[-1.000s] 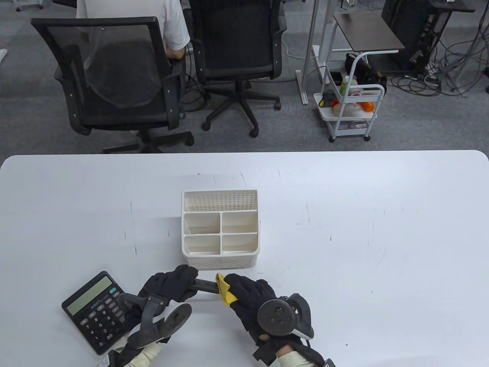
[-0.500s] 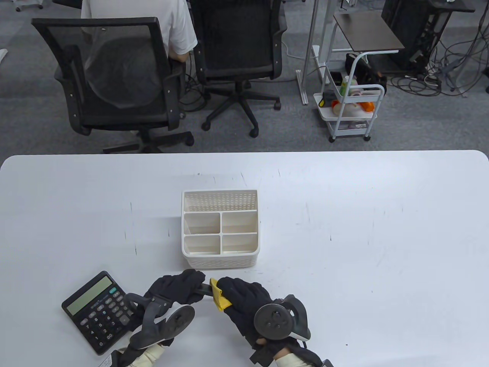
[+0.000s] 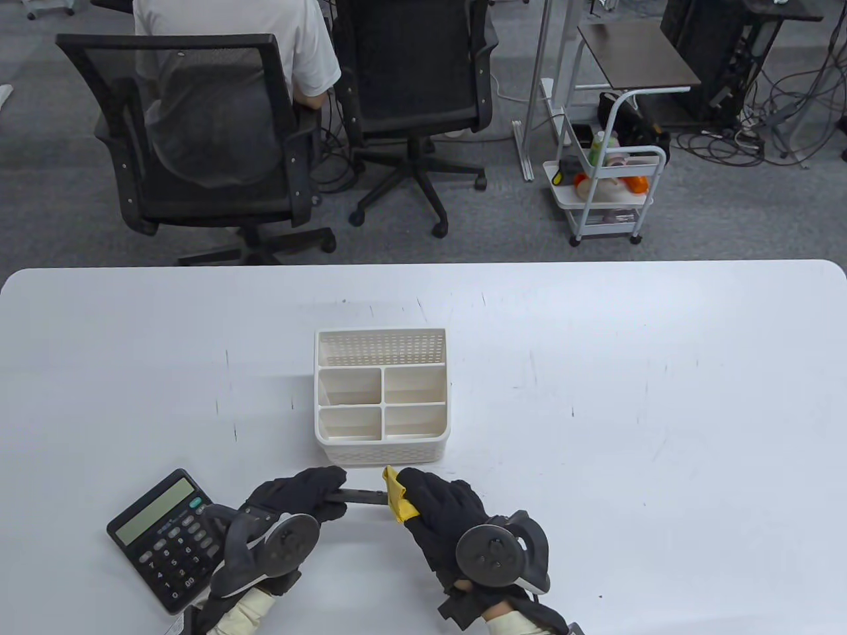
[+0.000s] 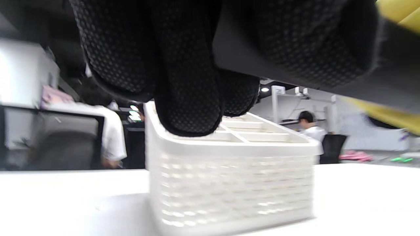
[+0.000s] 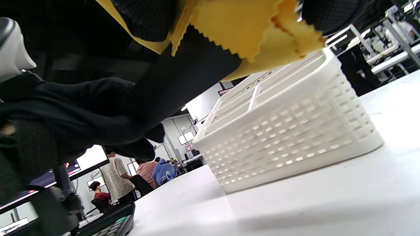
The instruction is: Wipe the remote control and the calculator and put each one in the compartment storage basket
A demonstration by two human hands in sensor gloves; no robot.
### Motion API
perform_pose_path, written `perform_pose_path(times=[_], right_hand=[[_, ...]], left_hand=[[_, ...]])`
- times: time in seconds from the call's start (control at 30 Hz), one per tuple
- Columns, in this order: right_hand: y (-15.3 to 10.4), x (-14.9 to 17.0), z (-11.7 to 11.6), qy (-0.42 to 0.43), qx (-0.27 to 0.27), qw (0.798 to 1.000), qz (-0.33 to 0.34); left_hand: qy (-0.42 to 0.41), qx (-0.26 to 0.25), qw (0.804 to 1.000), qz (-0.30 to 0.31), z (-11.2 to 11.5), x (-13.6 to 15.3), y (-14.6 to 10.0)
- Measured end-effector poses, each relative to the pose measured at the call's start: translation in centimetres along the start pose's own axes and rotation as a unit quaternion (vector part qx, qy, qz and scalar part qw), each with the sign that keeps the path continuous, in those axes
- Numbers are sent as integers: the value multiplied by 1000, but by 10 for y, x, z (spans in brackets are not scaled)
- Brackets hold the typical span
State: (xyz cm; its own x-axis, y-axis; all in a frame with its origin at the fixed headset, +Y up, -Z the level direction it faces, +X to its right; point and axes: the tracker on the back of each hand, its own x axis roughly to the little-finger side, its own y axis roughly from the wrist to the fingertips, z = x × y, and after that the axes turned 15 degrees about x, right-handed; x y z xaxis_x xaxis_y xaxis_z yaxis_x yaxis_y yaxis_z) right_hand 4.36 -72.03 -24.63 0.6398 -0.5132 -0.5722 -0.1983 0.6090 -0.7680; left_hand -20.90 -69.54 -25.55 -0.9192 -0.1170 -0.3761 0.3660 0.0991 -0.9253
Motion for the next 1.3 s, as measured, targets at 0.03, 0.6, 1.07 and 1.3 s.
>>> perform_pose_path(times=[0.03,0.6,1.07,1.3], right_hand=[[0,0,1,-3,5,1000,1],[-3,-36,-4,-125,12,976,177],[-4,-30,3,-214,40,958,185],[-5,-43,-8,-195,24,957,211]], left_hand=[[-25,4,1000,-2,0,-1,0],[-172,67,983,14,10,-14,7],[-254,73,964,-16,11,-3,4],[-322,98,942,-3,17,-5,4]])
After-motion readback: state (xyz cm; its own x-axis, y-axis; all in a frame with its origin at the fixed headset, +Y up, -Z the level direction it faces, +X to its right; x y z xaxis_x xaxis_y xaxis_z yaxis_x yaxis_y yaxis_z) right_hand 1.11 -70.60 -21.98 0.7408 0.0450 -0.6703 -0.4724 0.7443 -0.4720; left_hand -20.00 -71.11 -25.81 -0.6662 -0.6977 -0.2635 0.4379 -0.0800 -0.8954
